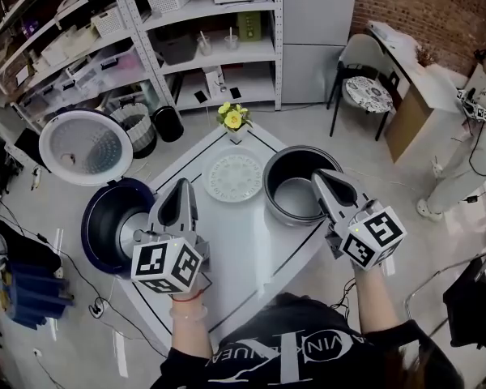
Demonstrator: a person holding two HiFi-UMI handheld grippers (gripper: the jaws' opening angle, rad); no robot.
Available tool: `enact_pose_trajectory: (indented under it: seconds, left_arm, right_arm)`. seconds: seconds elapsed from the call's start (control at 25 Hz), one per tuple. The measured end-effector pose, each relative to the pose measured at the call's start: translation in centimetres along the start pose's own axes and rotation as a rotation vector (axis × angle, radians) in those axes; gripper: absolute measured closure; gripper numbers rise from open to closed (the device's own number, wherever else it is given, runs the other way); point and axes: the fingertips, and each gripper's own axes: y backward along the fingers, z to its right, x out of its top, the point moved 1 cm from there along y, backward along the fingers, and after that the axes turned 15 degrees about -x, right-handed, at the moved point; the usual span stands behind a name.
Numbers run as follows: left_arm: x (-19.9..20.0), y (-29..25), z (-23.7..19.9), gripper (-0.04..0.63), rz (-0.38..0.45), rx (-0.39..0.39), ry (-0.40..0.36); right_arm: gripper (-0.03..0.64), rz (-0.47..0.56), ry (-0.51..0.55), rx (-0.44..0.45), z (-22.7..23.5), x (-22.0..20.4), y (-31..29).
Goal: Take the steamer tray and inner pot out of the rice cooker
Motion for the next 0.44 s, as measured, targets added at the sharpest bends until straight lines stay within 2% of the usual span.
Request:
enact_pose_trajectory:
  seconds: [0.44]
  left_arm:
    - [0.06,-0.27,-0.13,0.584,-0.021,0.006,-0.021]
  right_arm:
    - [0.618,-0.02,0.0,0.016,-0.3,-0.48,-0.57]
